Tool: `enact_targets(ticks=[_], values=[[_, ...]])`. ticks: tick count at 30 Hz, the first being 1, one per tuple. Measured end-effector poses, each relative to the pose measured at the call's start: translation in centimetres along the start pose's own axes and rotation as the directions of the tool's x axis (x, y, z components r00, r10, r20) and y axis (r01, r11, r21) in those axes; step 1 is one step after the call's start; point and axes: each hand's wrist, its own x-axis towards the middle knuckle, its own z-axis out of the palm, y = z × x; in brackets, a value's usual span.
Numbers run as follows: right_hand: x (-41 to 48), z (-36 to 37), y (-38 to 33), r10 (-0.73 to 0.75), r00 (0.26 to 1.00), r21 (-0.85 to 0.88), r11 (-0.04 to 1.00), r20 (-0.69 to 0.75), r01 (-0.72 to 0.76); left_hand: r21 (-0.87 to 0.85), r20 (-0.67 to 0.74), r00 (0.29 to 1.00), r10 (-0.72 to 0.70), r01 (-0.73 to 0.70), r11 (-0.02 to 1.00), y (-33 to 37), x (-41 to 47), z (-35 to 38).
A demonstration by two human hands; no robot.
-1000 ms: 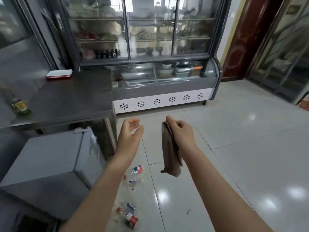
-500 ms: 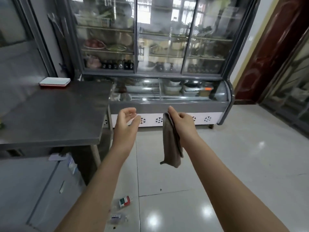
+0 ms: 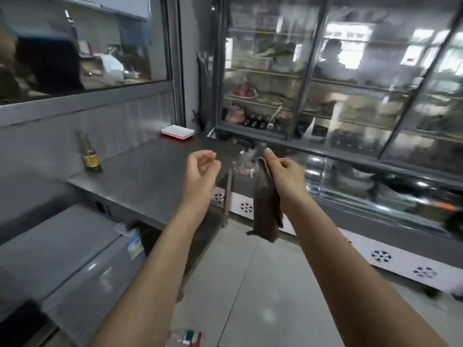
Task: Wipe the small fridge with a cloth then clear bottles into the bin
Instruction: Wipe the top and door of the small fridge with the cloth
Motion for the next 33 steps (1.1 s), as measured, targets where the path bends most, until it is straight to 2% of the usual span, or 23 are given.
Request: enact_targets(ticks=[8, 11, 16, 20, 26, 29, 33], values=[[8.2, 1.7, 0.5, -0.057, 0.953, 0.057, 0.997, 0.298, 0.042, 0.215, -0.279, 0.960, 0.017, 0.045, 0.976, -0.7, 1.7, 2.6], [10.2, 4.7, 1.5, -0.021, 0.912, 0.056, 0.998, 0.410, -0.002, 0.234, -0.378, 0.925, 0.032, 0.062, 0.970, -2.0, 3.1, 1.6], [13.7, 10.8, 2.9, 0.023, 0.859, -0.021, 1.000, 0.511, -0.014, 0.230, -0.480, 0.876, 0.040, 0.082, 0.970, -5.2, 6.7, -0.1], [17.1, 16.0, 4.6, 0.081, 0.771, -0.082, 0.996, 0.631, -0.037, 0.208, -0.576, 0.817, 0.025, 0.117, 0.971, -8.6, 10.4, -1.6], [21.3, 21.8, 5.9, 0.149, 0.616, -0.150, 0.987, 0.774, -0.050, 0.187, -0.646, 0.764, -0.005, 0.164, 0.969, -11.4, 14.8, -3.5], [22.3, 24.1, 6.7, 0.141, 0.537, -0.165, 0.986, 0.832, -0.003, 0.175, -0.676, 0.737, -0.013, 0.177, 0.969, -12.6, 16.2, -4.4], [23.8, 26.9, 7.7, 0.072, 0.416, -0.087, 0.996, 0.906, 0.018, 0.205, -0.684, 0.729, -0.037, 0.241, 0.949, -14.8, 18.8, -4.8]])
